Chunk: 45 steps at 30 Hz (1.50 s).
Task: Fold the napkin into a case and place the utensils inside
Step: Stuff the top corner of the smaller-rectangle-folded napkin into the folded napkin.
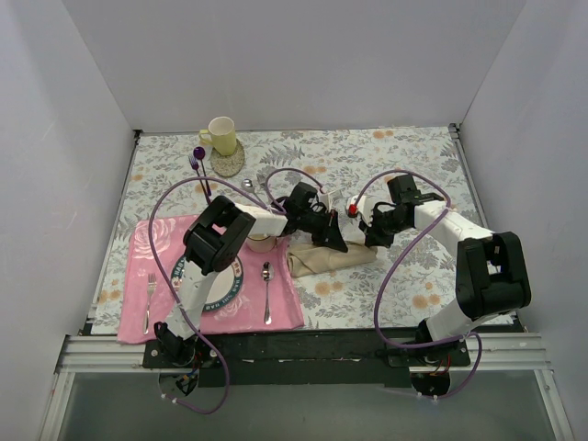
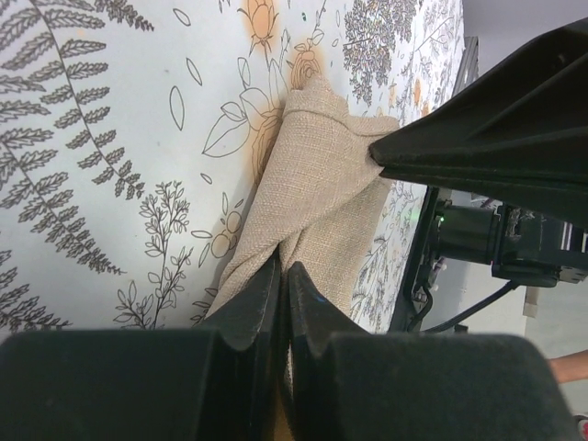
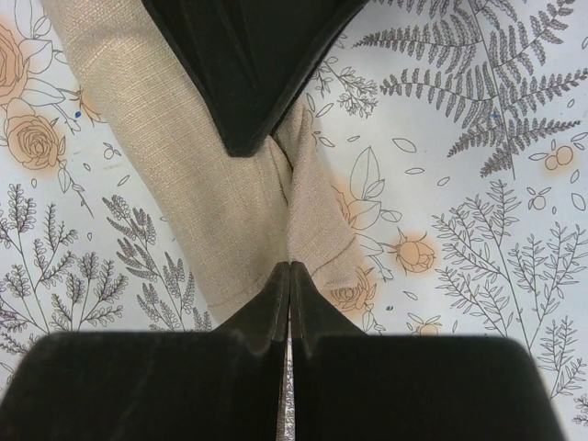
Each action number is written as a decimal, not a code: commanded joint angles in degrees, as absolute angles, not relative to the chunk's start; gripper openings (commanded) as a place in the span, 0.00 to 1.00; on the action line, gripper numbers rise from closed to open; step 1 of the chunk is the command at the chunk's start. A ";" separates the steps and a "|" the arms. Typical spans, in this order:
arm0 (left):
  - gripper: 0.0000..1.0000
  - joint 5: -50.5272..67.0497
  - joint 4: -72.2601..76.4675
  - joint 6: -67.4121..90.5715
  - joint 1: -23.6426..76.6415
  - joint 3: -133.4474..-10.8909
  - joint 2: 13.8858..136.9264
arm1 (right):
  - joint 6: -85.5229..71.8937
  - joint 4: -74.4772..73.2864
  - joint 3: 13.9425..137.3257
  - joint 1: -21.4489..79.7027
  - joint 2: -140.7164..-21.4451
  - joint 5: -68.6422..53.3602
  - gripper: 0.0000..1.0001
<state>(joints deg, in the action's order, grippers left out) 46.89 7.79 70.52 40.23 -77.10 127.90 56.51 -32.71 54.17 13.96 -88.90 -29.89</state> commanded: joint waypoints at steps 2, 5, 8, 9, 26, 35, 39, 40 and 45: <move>0.00 43.59 3.34 68.12 38.41 -74.27 127.88 | 54.41 -33.22 56.25 13.80 -87.19 -29.36 0.01; 0.00 43.68 2.38 68.38 38.41 -74.71 128.23 | 53.79 -33.05 56.16 13.80 -86.84 -30.05 0.01; 0.00 43.68 2.37 68.91 38.23 -74.62 128.50 | 53.52 -33.48 56.25 13.80 -86.22 -31.28 0.01; 0.00 43.68 2.37 68.99 38.23 -74.71 128.67 | 54.05 -34.10 56.34 13.89 -86.05 -31.64 0.01; 0.00 44.47 2.20 68.03 38.06 -75.76 129.46 | 50.98 -23.03 49.66 14.41 -79.54 -27.16 0.46; 0.00 44.30 2.20 67.76 38.06 -76.73 130.08 | 51.24 -19.25 46.85 16.61 -80.60 -25.40 0.45; 0.00 44.30 2.64 67.94 38.06 -76.29 129.99 | 51.59 -16.71 45.09 17.84 -80.86 -23.65 0.45; 0.00 44.38 2.72 68.03 38.06 -76.29 129.99 | 51.68 -16.00 44.30 18.19 -80.86 -22.60 0.45; 0.00 44.56 2.64 67.77 38.06 -76.64 130.08 | 51.15 -10.99 42.28 18.63 -81.65 -19.60 0.44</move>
<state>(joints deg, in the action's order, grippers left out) 49.15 6.96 70.54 38.98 -76.99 128.20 51.55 -16.67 43.42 18.24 -80.84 -22.26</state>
